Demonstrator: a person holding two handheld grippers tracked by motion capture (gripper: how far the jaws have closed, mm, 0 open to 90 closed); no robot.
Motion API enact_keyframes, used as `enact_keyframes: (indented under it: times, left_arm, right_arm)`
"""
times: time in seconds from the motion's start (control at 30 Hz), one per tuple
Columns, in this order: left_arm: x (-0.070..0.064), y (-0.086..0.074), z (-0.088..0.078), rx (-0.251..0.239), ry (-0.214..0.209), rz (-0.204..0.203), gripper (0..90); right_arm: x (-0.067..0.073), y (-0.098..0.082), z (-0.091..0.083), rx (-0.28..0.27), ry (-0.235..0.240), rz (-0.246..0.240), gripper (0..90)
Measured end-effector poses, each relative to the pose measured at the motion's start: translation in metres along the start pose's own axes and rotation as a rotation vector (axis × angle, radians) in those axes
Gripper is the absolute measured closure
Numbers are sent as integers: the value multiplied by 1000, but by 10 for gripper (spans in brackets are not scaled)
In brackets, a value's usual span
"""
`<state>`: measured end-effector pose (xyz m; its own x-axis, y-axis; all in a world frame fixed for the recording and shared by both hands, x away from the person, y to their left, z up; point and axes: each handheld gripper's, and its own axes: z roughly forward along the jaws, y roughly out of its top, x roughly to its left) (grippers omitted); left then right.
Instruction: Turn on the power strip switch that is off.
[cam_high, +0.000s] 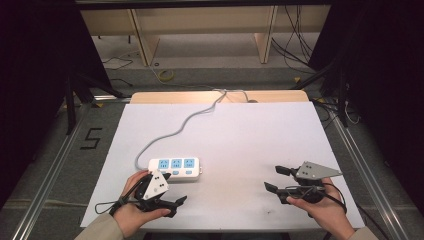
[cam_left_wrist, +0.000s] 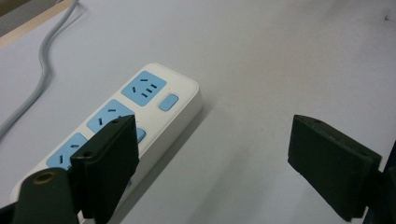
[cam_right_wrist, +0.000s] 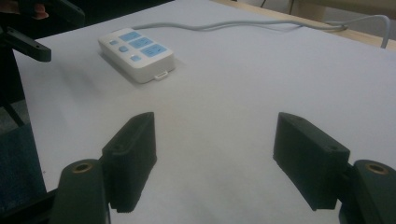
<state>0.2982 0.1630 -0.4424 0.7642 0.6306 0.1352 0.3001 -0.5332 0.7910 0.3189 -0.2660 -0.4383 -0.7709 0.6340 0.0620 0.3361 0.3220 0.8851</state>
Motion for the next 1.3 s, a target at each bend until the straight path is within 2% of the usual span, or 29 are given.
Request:
enact_keyframes:
  times: [0.3,0.43,0.8,0.93,1.07,1.1,1.13,1.3]
  left_arm:
    - [0,0,-4,-2,10,7,165]
    - [2,0,-6,-5,30,-2,221]
    - [5,0,-9,-2,33,10,338]
    - [14,-1,-14,-12,59,-2,466]
    - [16,0,-17,-15,68,8,605]
    - [16,1,-18,-17,70,13,605]
    - [15,2,-19,-15,70,28,645]
    - [13,4,-20,-18,65,43,733]
  right_arm:
    - [1,0,-1,-3,-3,-4,304]
    - [0,0,-1,-4,-1,-4,304]
    - [0,0,-1,-5,0,-4,304]
    - [1,0,-1,-6,-1,-4,304]
    - [1,0,-1,-7,0,-5,304]
    - [1,0,-1,-5,-1,-4,304]
    - [1,0,0,-5,-1,-4,303]
    - [1,0,-1,-5,-2,-6,303]
